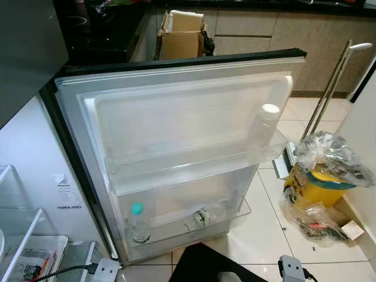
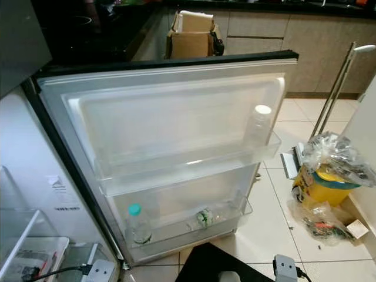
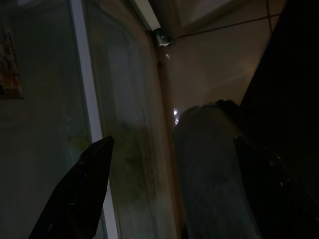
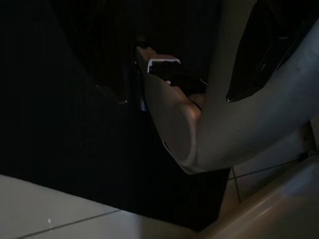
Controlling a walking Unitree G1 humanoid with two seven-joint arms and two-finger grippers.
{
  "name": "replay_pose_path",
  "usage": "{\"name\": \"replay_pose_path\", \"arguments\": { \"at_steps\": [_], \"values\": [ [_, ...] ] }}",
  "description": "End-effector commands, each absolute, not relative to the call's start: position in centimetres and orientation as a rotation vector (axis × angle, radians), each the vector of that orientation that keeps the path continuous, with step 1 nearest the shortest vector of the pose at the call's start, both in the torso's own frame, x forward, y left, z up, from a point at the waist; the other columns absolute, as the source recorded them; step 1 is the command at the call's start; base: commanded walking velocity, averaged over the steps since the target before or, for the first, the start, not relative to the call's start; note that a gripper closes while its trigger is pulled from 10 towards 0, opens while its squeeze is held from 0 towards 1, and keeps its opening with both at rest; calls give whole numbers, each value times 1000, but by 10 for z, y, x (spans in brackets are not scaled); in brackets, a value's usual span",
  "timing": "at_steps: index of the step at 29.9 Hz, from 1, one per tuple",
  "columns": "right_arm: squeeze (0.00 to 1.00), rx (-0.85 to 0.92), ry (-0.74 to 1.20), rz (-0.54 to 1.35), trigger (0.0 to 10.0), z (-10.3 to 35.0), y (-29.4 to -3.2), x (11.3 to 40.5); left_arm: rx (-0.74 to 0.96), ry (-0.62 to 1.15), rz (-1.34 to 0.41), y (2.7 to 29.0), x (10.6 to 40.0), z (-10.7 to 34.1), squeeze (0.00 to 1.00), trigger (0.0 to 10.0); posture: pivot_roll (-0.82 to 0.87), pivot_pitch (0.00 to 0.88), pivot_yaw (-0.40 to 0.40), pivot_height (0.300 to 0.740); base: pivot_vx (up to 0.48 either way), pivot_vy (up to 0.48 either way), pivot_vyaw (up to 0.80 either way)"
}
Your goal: Restocking fridge
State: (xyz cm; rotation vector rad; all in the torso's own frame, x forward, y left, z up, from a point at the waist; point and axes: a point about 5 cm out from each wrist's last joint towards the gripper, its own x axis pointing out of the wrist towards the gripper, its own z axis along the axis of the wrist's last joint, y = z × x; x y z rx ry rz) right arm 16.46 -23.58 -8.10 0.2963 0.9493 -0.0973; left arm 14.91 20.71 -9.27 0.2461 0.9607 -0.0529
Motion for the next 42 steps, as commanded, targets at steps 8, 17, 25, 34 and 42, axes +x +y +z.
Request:
{"name": "replay_pose_path", "arguments": {
  "at_steps": [8,17,25,34,42],
  "values": [
    [0,292,931,-89,10000,-79,-237,167,224,1027,-62,202,134,-100,0,10000,-47,16,-42,638,0,0,0],
    [0,300,946,-116,10000,-81,-237,165,220,1045,-65,200,132,-101,0,10000,-48,18,-42,657,-193,0,0],
    [0,299,944,-112,10000,-81,-237,165,211,1042,-63,200,132,-101,0,10000,-47,17,-42,657,-428,0,0],
    [0,298,943,-111,10000,-80,-238,165,197,1032,-99,200,132,-101,0,10000,-49,13,-43,657,0,0,0],
    [0,300,939,-110,10000,-80,-238,166,179,1039,-121,197,132,-101,0,10000,-48,11,-44,657,0,-407,0]
  ]
}}
